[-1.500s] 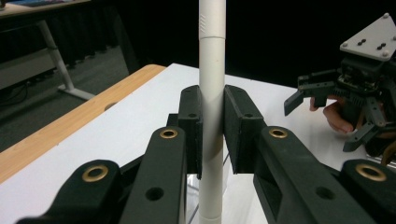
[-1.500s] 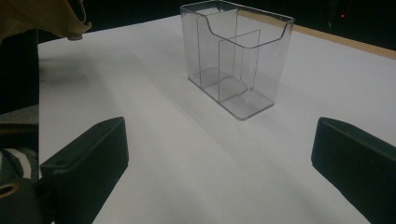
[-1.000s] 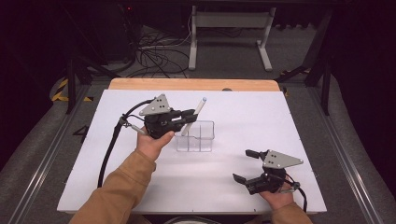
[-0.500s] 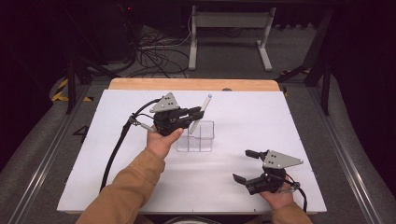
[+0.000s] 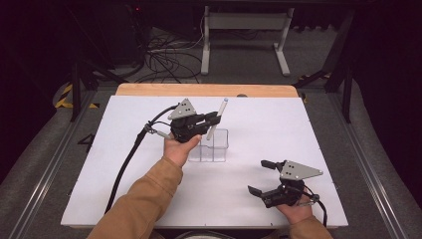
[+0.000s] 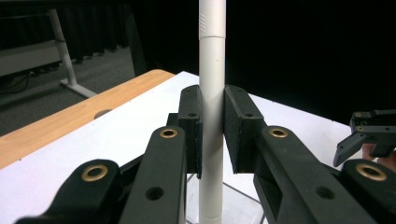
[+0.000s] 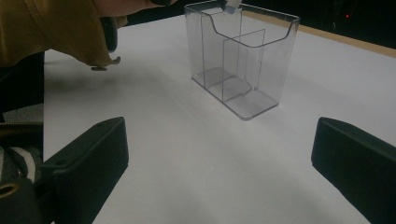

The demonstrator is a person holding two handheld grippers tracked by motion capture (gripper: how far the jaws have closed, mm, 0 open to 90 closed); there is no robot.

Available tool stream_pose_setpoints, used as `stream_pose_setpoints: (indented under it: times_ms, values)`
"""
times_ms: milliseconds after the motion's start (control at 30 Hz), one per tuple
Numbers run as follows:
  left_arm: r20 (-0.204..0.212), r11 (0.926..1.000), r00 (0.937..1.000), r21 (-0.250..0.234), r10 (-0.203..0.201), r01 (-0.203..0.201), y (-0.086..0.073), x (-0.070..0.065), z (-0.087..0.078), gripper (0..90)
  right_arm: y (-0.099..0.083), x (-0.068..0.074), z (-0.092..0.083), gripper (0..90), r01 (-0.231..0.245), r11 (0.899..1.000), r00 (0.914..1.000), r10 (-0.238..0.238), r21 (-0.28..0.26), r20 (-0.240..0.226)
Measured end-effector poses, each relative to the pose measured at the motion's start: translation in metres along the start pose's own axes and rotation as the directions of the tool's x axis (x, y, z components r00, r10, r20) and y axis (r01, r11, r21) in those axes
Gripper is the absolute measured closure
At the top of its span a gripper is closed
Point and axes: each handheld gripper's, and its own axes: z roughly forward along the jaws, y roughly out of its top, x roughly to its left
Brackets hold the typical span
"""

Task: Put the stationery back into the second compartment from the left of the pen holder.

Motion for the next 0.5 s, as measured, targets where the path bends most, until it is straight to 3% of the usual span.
stream_pose_setpoints:
  times_ms: [500]
  values:
    - [-0.018, 0.9999, 0.9998, 0.014, -0.004, 0.004, -0.016, 0.005, -0.002, 78.4, 0.000, 0.000, 0.001, 4.1, 0.004, 1.000, 1.0000, -0.004, 0.005, -0.002]
